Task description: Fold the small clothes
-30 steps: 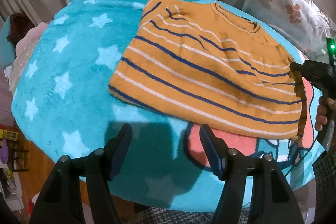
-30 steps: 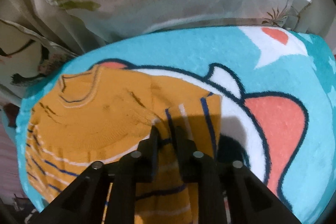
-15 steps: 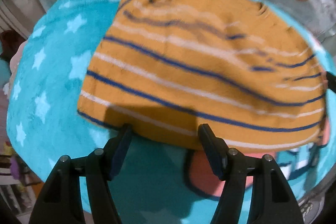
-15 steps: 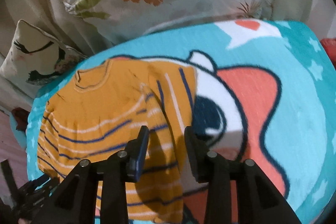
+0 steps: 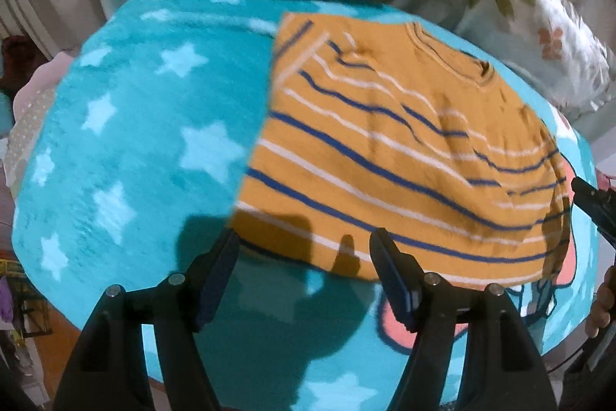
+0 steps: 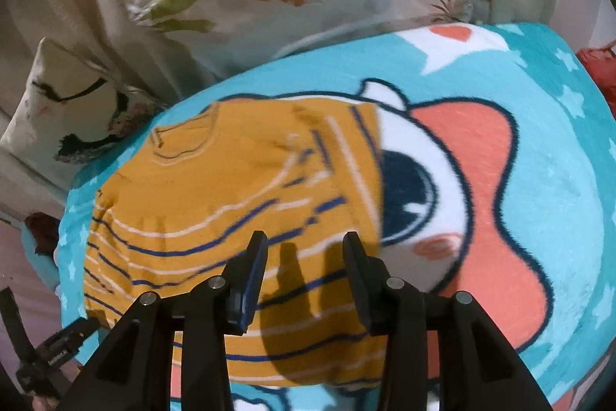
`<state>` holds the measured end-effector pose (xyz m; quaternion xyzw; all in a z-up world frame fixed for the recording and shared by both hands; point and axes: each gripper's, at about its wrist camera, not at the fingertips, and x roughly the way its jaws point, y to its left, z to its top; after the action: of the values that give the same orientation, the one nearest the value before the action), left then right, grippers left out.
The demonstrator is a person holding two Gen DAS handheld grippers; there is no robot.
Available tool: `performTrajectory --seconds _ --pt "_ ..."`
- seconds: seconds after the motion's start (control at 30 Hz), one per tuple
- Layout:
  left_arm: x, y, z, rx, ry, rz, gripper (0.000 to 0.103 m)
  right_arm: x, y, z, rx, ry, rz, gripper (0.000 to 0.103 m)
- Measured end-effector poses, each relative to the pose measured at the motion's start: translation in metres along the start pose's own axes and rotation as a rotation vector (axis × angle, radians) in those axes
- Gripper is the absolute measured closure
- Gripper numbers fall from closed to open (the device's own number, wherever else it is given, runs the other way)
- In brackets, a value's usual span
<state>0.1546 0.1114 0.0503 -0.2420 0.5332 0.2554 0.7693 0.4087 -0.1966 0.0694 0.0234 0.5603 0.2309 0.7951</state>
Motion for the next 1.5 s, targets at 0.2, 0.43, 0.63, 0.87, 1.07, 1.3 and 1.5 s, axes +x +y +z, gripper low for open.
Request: performTrajectory --seconds 0.2,0.43,0.63,0.87,1.07,1.3,1.5 --pt "-0.001 0.025 0.009 -0.006 0.007 -0.003 0.033 0.004 0.040 -0.009 -0.038 0.007 0.002 0.056" --pt "0.002 0.056 0.021 0.006 0.024 -0.013 0.033 0.014 0.079 -0.019 -0.054 0.027 -0.005 0.055" --pt "0.010 0.078 0.032 0.011 0.048 -0.040 0.033 0.024 0.110 -0.038 -0.076 0.051 -0.007 0.055" --pt "0.017 0.093 0.042 0.037 0.060 -0.066 0.033 0.030 0.141 -0.061 -0.112 0.064 -0.030 0.053" --pt "0.016 0.110 0.045 0.035 0.044 -0.063 0.033 0.036 0.171 -0.071 -0.155 0.082 -0.019 0.052" --pt "0.018 0.135 0.039 0.011 0.044 -0.022 0.033 0.058 0.252 -0.079 -0.323 0.125 0.028 0.051" --pt "0.011 0.158 0.035 -0.023 0.023 0.019 0.033 0.089 0.317 -0.087 -0.479 0.159 0.007 0.049"
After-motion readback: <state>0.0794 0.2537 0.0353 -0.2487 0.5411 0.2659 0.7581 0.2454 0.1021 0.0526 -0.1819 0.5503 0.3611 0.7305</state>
